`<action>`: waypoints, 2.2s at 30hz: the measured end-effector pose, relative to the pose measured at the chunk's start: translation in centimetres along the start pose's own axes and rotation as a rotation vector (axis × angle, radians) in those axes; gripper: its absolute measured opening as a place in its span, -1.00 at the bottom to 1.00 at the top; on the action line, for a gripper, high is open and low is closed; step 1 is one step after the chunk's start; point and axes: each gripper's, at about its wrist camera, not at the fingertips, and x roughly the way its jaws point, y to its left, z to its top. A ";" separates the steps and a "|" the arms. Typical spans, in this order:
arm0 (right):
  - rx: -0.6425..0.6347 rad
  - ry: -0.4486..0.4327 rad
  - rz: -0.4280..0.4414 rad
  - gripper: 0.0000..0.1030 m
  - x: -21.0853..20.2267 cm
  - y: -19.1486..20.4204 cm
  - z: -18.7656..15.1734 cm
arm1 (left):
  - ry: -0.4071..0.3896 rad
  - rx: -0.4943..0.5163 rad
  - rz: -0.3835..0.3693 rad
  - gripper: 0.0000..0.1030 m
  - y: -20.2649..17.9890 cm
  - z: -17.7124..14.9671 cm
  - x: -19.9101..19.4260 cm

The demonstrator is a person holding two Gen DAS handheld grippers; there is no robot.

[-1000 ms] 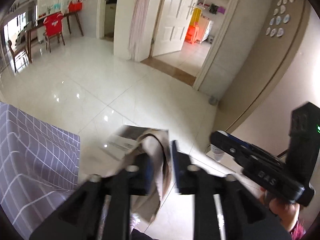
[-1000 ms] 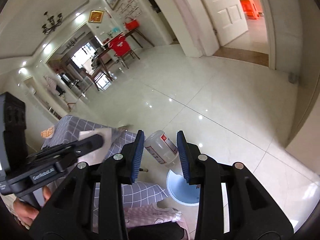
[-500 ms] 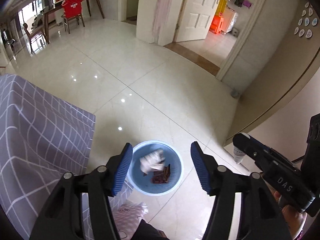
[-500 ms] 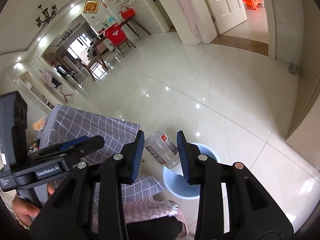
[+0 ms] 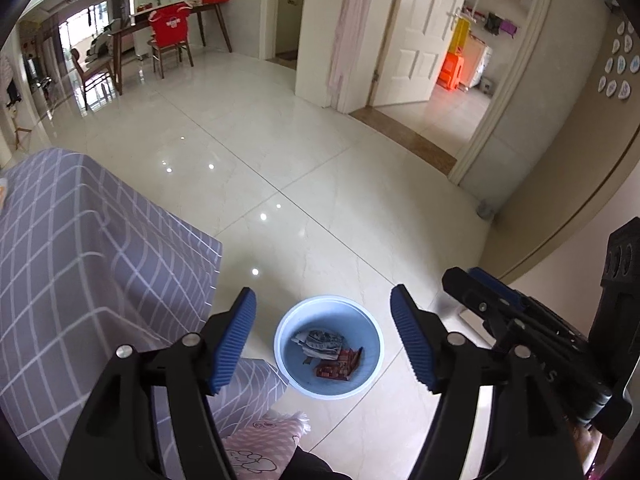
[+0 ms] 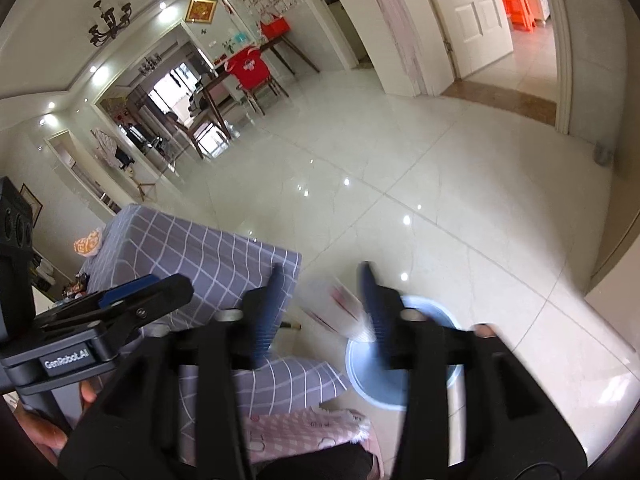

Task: Collect trash
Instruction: 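Return both tools to the table and grasp the blue toothpaste tube with left tool, then grasp the white-and-red snack wrapper with the right tool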

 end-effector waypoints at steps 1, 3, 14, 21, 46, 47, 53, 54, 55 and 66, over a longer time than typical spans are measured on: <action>0.000 -0.010 -0.006 0.13 -0.1 0.3 0.1 | -0.009 -0.007 0.005 0.35 0.3 0.1 -0.5; -0.008 -0.013 -0.001 0.13 -0.3 0.9 0.4 | -0.022 -0.019 0.009 0.36 0.9 0.1 -1.2; -0.156 -0.045 0.066 0.13 -3.6 9.3 0.6 | -0.144 -0.073 0.094 0.44 5.9 -1.1 -9.3; -0.283 0.002 0.177 0.13 -3.1 18.2 -1.7 | -0.190 -0.126 0.253 0.45 12.9 -4.3 -15.3; -0.531 0.177 0.229 0.13 4.1 32.8 -8.5 | -0.140 -0.285 0.272 -0.84 26.3 -10.8 -18.4; -0.536 0.179 0.228 0.13 4.4 33.0 -8.3 | -0.162 -0.293 0.255 -0.84 26.4 -10.6 -19.1; -0.588 0.223 0.201 0.13 7.5 35.5 -7.8 | -0.231 -0.307 0.276 -0.84 27.1 -9.0 -21.2; -0.600 0.229 0.194 0.13 8.1 35.9 -7.7 | -0.231 -0.309 0.288 -0.84 27.4 -8.8 -21.1; -0.606 0.235 0.190 0.13 8.6 36.3 -7.7 | -0.230 -0.310 0.300 -0.84 27.5 -8.5 -21.1; -0.738 0.283 0.173 -0.42 12.4 39.0 -8.2 | -0.215 -0.324 0.312 -0.84 29.0 -7.5 -20.2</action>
